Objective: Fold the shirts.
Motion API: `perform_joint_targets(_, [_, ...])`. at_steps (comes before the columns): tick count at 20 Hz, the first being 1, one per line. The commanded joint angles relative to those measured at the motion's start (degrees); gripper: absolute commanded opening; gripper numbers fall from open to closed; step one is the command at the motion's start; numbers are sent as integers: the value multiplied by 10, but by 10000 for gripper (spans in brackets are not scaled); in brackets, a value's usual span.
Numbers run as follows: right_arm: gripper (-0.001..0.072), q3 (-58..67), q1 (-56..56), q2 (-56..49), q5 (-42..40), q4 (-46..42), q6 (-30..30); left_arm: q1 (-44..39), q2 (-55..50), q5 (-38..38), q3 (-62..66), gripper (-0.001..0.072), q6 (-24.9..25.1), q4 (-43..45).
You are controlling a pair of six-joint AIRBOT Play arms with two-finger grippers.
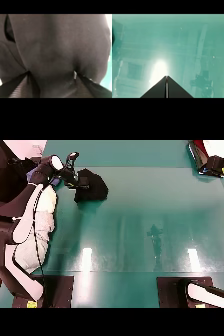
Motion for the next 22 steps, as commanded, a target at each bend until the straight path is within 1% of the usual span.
perform_joint_targets(1, [23, 1, 0, 0, -3, 0, 0, 3, -9, -2, 10, 215, 8, -30])
perform_joint_targets(2, [24, 1, 0, 0, -7, 0, 0, 3, -7, -10, 20, 28, 11, -34])
perform_joint_targets(3, [24, 1, 0, 1, -6, 1, 0, 2, -5, -24, 41, 21, 12, -44])
perform_joint_targets(4, [24, 1, 0, 5, -7, 0, 0, 1, -5, -44, 76, 21, 28, -63])
perform_joint_targets(5, [24, 1, 0, 13, -8, 0, 0, 1, -5, -66, 118, 21, 56, -94])
perform_joint_targets(6, [24, 1, 0, 27, -19, 0, 0, 1, -1, -90, 165, 21, 91, -155])
perform_joint_targets(7, [23, 1, 0, 42, -36, 0, 0, 1, 15, -89, 183, 21, 130, -236])
perform_joint_targets(8, [23, 1, 0, 60, -57, -1, 0, -1, 46, -80, 180, 22, 182, -338])
perform_joint_targets(9, [24, 1, 0, 78, -89, -2, 0, -7, 75, -78, 176, 21, 226, -412])
perform_joint_targets(10, [23, 1, 0, 95, -118, -1, 0, -17, 108, -84, 170, 21, 253, -458])
perform_joint_targets(12, [24, 1, 0, 125, -150, -2, 0, -50, 169, -117, 167, 22, 267, -462])
perform_joint_targets(15, [23, 1, 0, 151, -168, -1, 0, -102, 235, -129, 144, 21, 279, -458])
perform_joint_targets(17, [23, 1, 0, 157, -164, -2, 0, -128, 256, -146, 117, 22, 279, -398])
perform_joint_targets(19, [24, 1, 0, 157, -160, -1, 0, -143, 256, -164, 82, 22, 258, -298])
perform_joint_targets(20, [24, 1, 0, 157, -154, -1, 0, -145, 254, -162, 53, 22, 240, -256])
perform_joint_targets(22, [24, 0, 0, 157, -138, -1, 0, -143, 249, -144, -18, 22, 223, -201])
